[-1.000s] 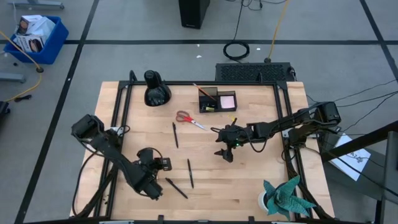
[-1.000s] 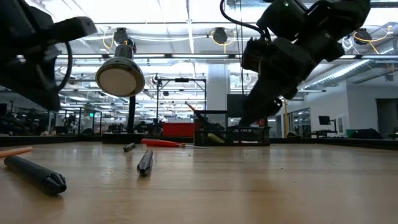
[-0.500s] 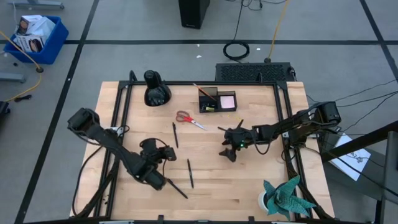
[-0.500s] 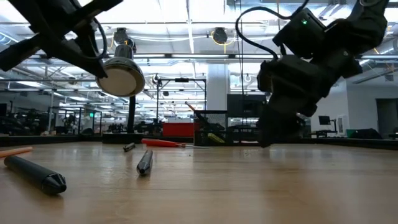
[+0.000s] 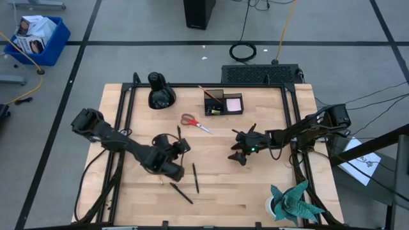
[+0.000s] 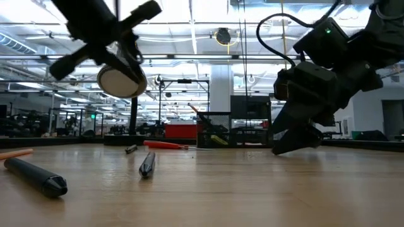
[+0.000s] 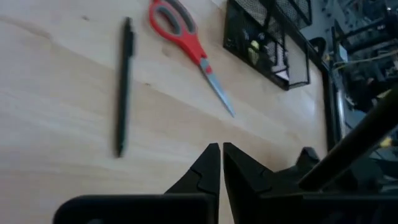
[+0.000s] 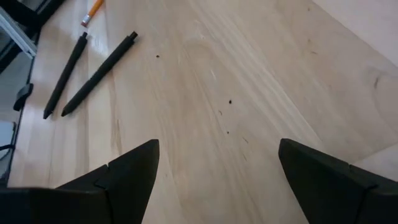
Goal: Pick and place office supplies into organizer
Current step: Put the orange pencil into the black desk organizer
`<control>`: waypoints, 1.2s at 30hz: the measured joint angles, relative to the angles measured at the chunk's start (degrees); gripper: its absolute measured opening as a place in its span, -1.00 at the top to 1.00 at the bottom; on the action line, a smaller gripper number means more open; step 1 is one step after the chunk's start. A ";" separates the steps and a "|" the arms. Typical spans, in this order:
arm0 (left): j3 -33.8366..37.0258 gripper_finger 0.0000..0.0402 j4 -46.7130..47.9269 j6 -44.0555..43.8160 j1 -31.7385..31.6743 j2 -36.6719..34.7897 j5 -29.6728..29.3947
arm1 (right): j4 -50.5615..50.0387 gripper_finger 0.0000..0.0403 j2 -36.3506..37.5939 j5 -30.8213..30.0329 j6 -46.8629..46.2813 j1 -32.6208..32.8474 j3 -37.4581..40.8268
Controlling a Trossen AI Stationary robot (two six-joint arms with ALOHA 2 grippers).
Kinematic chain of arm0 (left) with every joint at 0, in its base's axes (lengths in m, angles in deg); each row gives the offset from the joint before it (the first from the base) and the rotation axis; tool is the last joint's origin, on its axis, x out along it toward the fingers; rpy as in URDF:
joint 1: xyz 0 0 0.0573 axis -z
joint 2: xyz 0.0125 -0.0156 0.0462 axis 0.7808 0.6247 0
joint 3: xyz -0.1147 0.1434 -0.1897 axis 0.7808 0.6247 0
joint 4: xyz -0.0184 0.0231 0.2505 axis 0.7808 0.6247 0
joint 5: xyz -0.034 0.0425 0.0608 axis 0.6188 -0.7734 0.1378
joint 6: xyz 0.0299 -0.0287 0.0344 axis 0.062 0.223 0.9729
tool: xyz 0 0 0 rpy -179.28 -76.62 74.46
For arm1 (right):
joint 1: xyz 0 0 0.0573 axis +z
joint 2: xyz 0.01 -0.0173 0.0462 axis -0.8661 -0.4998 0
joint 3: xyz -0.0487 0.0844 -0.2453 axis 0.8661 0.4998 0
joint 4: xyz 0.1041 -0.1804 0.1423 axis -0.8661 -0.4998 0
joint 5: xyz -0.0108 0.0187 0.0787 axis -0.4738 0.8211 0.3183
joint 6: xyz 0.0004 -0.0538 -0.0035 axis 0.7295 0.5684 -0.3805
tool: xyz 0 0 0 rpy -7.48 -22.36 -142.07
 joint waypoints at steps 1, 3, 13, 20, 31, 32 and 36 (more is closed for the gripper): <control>0.00 0.87 -1.22 1.09 -0.84 0.00 -0.02 | 1.41 -0.61 0.00 0.01 -0.01 0.00 0.58; 0.00 0.84 -3.05 3.77 -2.60 0.00 0.06 | 4.07 -0.61 -0.07 0.00 -0.04 0.00 1.59; 0.02 0.82 -7.62 18.59 -7.57 0.00 15.58 | 9.39 -0.61 -0.11 0.02 -0.04 0.00 3.19; 0.07 0.82 -7.25 17.67 -8.56 0.68 28.76 | 9.38 -0.61 -0.11 0.02 -0.04 0.00 3.19; 0.09 0.82 11.11 -3.81 -0.51 0.47 37.08 | 9.82 -0.61 -0.11 0.02 -0.04 0.00 3.17; 0.09 0.82 11.19 -3.10 0.39 0.52 32.65 | 9.82 -0.61 -0.11 0.02 -0.04 0.00 3.17; 0.07 0.82 10.73 4.57 2.41 0.65 18.64 | 9.91 -0.61 -0.11 0.02 -0.04 0.02 3.15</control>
